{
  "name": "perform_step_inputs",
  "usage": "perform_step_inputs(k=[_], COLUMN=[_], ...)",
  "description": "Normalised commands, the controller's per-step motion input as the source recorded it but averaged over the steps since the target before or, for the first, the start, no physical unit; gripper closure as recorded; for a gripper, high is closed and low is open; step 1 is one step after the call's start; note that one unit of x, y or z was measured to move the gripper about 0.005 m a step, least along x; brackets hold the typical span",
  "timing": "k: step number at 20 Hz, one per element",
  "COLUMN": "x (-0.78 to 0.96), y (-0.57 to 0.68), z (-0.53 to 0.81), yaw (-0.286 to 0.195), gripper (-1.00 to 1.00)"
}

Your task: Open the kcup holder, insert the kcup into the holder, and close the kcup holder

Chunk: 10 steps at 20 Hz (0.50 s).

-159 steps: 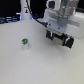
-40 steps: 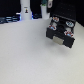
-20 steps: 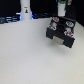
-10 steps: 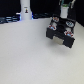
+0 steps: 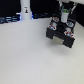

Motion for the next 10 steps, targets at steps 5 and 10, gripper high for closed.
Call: perform_step_inputs(k=[5,10], x=[-0.01,0.11], y=[0.00,0.00], z=[-0.23,-0.21], yaw=[0.000,-0.013], gripper=[1.00,1.00])
